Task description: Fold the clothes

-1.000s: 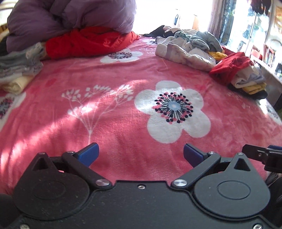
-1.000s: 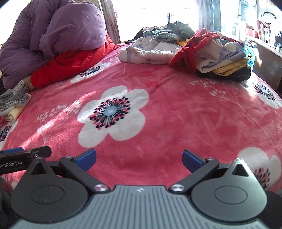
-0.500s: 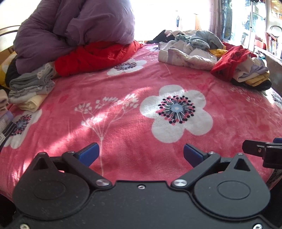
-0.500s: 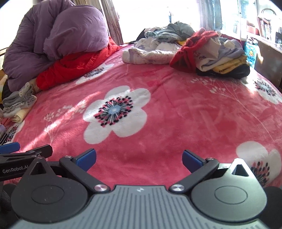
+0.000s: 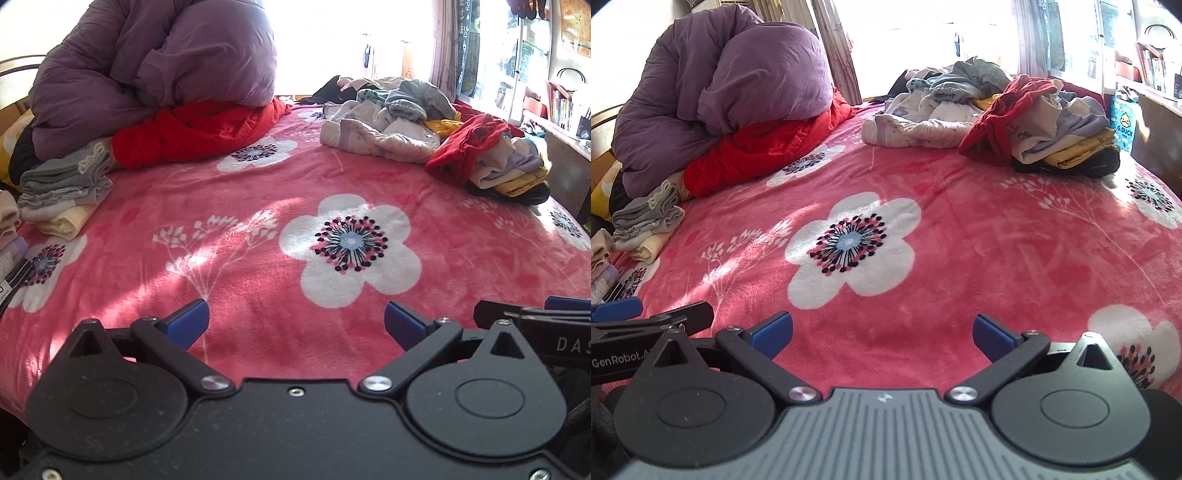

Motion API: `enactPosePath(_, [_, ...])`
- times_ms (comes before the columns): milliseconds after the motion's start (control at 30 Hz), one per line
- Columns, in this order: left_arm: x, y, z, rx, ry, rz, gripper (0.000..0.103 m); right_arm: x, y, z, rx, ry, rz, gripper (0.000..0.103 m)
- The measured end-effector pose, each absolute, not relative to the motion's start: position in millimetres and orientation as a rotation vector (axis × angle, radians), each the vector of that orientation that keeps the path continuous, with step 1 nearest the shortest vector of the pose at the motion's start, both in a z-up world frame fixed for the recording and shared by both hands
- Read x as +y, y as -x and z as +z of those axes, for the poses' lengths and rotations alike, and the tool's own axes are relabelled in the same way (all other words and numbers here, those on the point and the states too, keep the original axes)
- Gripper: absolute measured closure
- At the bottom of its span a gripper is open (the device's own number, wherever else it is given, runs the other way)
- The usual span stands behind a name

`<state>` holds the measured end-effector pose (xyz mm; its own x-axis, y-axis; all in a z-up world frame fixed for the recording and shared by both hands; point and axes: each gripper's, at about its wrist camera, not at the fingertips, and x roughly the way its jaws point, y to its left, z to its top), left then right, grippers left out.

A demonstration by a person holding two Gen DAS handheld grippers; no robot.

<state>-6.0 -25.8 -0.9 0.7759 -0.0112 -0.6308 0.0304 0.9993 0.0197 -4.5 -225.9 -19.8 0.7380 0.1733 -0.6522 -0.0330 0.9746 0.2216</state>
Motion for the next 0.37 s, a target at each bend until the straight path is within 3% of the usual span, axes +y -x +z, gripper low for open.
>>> enactPosePath(367, [-32.4,14.8,7.4,0.677,-0.029,-0.030,0.000,-231.4,11.7,-7.6,0.701,-0.213,0.116,0.000])
